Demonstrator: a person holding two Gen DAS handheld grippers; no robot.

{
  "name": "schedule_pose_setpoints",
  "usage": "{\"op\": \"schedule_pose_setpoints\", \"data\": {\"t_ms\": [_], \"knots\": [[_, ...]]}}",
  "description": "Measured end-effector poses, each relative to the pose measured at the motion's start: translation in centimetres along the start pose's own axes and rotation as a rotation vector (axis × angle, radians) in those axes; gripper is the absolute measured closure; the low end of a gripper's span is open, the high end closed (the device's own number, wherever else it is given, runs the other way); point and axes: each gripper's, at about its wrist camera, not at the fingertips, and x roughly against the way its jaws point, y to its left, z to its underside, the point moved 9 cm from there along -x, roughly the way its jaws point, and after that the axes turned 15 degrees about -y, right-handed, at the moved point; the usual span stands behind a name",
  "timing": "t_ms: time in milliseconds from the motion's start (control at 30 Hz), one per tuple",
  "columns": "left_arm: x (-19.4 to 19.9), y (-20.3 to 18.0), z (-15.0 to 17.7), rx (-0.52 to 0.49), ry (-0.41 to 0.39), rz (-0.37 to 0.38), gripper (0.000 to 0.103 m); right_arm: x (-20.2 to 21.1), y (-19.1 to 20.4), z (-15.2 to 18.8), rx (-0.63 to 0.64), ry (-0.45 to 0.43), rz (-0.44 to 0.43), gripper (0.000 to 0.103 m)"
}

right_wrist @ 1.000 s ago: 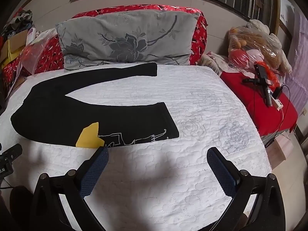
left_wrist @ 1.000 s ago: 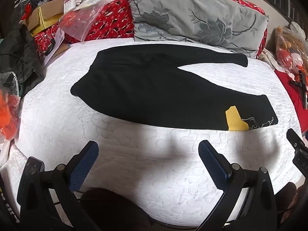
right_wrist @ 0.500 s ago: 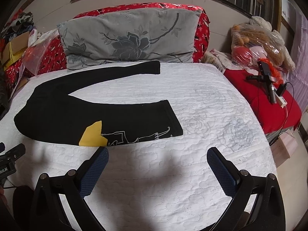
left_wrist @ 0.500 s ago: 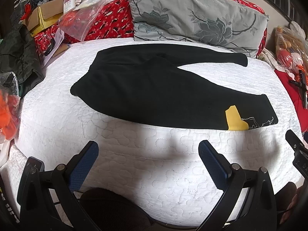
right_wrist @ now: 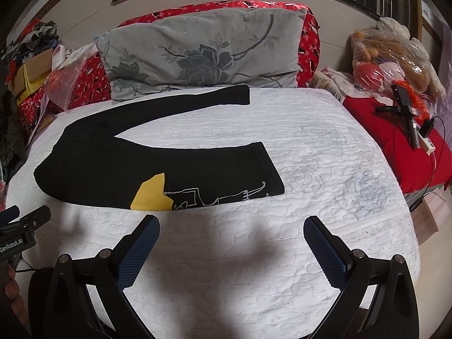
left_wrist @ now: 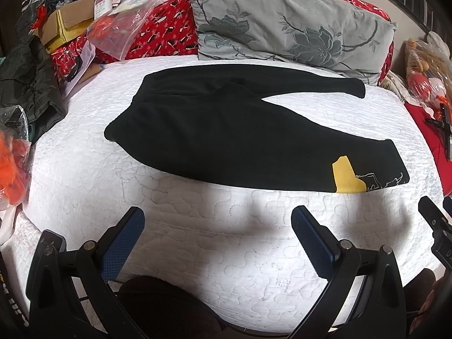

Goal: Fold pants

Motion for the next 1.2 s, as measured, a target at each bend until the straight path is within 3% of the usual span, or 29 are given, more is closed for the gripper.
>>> {"op": "schedule_pose_setpoints", "data": {"t_ms": [367,633,1200], "knots": [[-0.1,0.0,-0.8,0.000,-0.074,0.001,0.000,-0.1,0.1,0.0,-0.002,0.002,-0.001,0.000],[-0.4,0.0,0.2,-0.037,0.012,-0.014,0.000,-0.4,0.0,0.1,0.002,0.007,0.006,0.000],[-1.0,-0.4,-0.3,-0.079,0.010,-0.030,0.000,-1.1,-0.1,0.5,0.007,0.024,0.009,0.000]]}}
